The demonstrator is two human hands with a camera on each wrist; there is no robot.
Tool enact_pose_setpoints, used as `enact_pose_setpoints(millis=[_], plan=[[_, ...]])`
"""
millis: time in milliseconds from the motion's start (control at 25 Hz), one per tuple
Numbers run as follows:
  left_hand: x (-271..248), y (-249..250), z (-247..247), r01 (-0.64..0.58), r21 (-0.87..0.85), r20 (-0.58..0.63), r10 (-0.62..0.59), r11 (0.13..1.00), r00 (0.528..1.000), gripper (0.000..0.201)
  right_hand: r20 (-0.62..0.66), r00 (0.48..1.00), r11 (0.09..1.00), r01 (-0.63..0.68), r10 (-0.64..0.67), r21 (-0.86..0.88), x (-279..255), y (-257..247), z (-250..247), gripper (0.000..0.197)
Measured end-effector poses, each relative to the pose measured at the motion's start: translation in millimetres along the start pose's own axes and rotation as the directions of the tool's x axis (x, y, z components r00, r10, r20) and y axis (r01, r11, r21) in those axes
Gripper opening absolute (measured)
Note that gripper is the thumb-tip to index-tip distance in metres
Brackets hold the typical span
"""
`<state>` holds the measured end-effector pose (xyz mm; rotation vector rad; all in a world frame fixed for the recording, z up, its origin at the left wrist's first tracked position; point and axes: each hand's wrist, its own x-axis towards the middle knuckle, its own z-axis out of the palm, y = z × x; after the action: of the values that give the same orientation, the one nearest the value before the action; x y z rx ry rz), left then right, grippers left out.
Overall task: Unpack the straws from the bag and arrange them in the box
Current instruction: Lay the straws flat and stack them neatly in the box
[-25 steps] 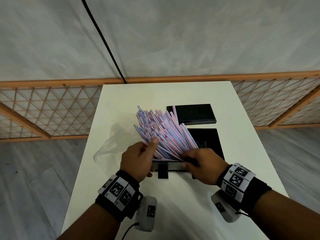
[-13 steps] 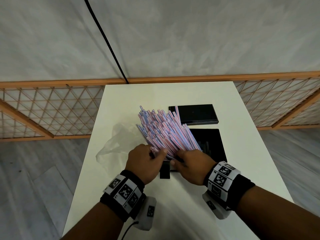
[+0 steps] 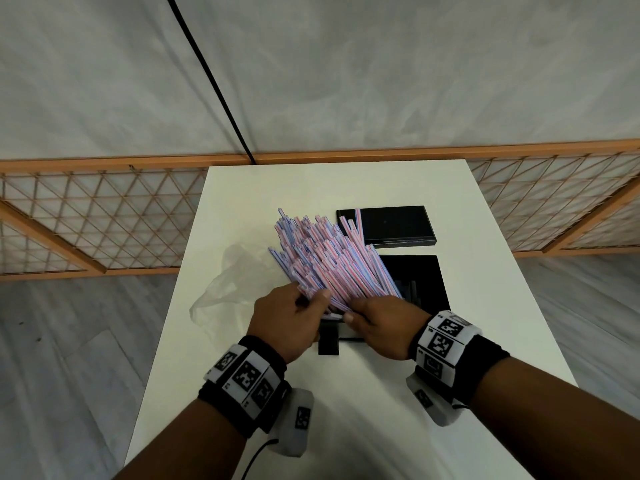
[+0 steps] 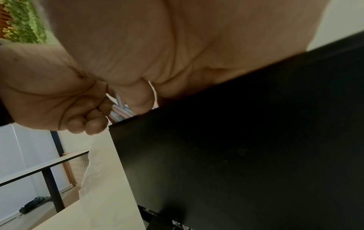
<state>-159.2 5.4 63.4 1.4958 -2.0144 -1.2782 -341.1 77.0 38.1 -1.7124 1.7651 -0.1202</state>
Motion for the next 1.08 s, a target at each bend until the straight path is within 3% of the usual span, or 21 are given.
enact_pose_setpoints(millis=[120,240,440,600,680,760,840,880,960,1040,1080], plan=[[-5,8,-1,-0.015,-0.08,-0.051,0.011,0.997,0.999,0.034,-0.044,0.996,0.996,0.076,-0.074,0.047,0,-5,-5,0.025],[-2,7,-2,0.048,-0.279,-0.101,-0.079,0.959,0.992,0.028,-0.087,0.992,0.993,0.102,-0.097,0.064,0,-4,-7,0.025],[-1,-1,1,0.046,-0.195,-0.065,-0.06,0.98,0.996,0.034,-0.049,0.999,1.0,0.016,-0.016,0.002,0,-4,4,0.022],[0,7,2,0.054,-0.353,-0.092,-0.092,0.934,0.991,0.033,-0.225,0.962,0.979,0.181,-0.157,0.093,-2,-7,-5,0.021],[1,6,1,0.106,-0.418,-0.048,-0.138,0.902,0.989,0.034,-0.274,0.948,0.977,0.191,-0.16,0.091,-2,-4,-9,0.024],[0,-1,-3,0.049,-0.261,-0.056,-0.066,0.964,0.996,0.039,-0.294,0.949,0.991,0.13,-0.111,0.045,-6,0,-11,0.025],[-1,-11,-10,-0.033,-0.048,-0.171,0.024,0.998,0.985,0.039,-0.355,0.934,0.999,0.045,-0.042,-0.001,-10,9,-12,0.027],[-1,-13,-13,-0.021,-0.033,-0.235,0.013,0.999,0.972,0.041,-0.375,0.927,1.0,-0.002,0.0,-0.005,-13,15,-14,0.029],[0,-13,-18,0.086,-0.155,-0.245,-0.122,0.984,0.962,0.053,-0.335,0.939,0.997,-0.077,0.071,-0.005,-18,20,-15,0.031],[1,-8,-17,0.205,-0.242,-0.105,-0.236,0.948,0.966,0.049,-0.204,0.976,0.997,-0.077,0.077,0.009,-19,14,-13,0.03],[2,-7,-14,0.222,-0.238,-0.04,-0.238,0.946,0.97,0.045,-0.141,0.988,0.998,-0.056,0.059,0.029,-19,10,-11,0.03]])
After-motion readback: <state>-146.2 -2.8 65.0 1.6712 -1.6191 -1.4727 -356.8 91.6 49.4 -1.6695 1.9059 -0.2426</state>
